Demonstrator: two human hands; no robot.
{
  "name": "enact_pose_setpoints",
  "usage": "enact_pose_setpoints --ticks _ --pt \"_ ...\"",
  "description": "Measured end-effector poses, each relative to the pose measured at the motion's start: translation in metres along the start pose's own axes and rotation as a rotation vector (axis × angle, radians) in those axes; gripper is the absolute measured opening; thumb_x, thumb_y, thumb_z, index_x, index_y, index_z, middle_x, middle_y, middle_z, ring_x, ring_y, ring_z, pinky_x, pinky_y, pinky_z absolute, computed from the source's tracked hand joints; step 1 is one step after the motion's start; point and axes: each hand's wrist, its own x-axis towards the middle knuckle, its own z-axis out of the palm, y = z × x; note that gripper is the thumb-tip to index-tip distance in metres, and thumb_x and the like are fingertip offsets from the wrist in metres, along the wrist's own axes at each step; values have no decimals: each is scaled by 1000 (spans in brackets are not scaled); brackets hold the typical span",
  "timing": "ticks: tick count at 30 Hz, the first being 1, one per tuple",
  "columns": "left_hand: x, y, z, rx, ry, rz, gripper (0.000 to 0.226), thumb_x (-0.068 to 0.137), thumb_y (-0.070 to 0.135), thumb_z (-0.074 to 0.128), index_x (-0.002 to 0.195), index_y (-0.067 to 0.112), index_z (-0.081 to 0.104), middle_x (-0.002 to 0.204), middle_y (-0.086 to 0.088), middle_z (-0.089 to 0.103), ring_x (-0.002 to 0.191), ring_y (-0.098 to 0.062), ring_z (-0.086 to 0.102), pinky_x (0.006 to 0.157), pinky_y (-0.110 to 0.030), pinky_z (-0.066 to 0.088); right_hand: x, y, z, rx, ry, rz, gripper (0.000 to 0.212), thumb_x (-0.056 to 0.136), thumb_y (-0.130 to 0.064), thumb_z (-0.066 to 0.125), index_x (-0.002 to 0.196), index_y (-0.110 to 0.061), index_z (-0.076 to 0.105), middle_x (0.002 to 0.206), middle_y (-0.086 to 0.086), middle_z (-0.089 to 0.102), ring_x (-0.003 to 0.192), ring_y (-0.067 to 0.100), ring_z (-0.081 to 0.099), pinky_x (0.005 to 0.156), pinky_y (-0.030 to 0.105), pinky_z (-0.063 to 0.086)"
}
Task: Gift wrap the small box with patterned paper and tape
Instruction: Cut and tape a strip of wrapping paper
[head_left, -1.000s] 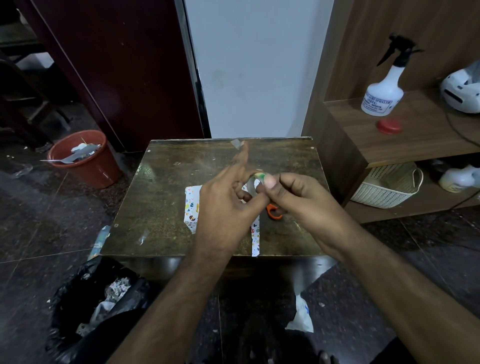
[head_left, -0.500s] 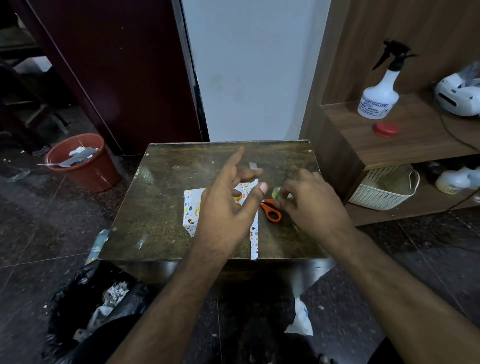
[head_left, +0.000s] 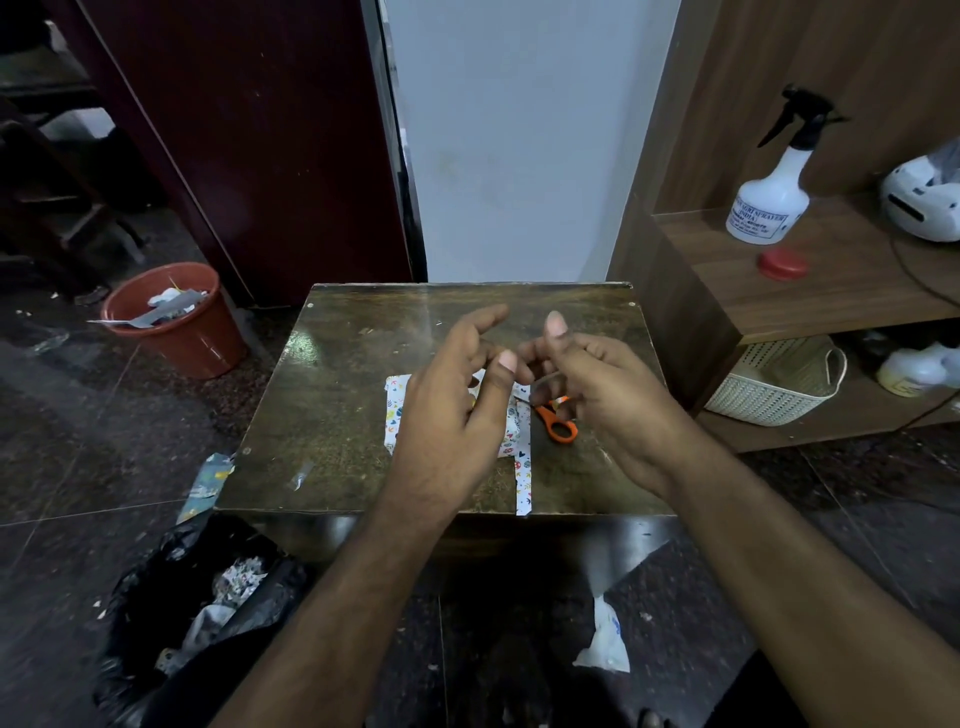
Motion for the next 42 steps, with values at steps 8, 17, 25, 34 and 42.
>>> enact_pose_setpoints --ticks 8,17,25,34,42 --pt "-4 1 -16 33 -6 -10 36 106 23 57 142 20 55 88 10 76 90 -1 71 79 -5 44 3 0 18 -1 51 -139 16 98 -22 68 89 -10 73 70 -5 68 65 2 58 58 12 45" --pt "-2 -3 -37 105 86 -74 33 95 20 73 128 21 65 77 12 75 82 0 70 72 -11 47 13 0 44 -61 126 -291 14 99 -24 68 90 -13 73 80 3 73 77 12 69 66 27 55" --pt "0 -12 -60 98 181 -178 14 99 22 67 112 22 73 76 10 76 68 3 67 64 -13 48 19 0 63 -78 151 -353 12 98 -21 71 90 -13 73 77 4 74 67 7 64 63 19 49" --pt "3 -13 -61 -37 139 -344 25 94 52 67 91 29 75 86 9 77 81 -6 72 79 -33 59 22 5 68 -214 165 -379 8 94 -25 76 94 -17 77 82 -4 76 77 16 69 68 32 56" --pt "1 -18 -65 -55 76 -393 10 93 26 76 87 19 75 76 3 78 65 1 68 63 -14 50 23 8 70 -284 148 -391 5 93 -21 76 98 -21 77 84 -8 75 75 2 62 70 31 57"
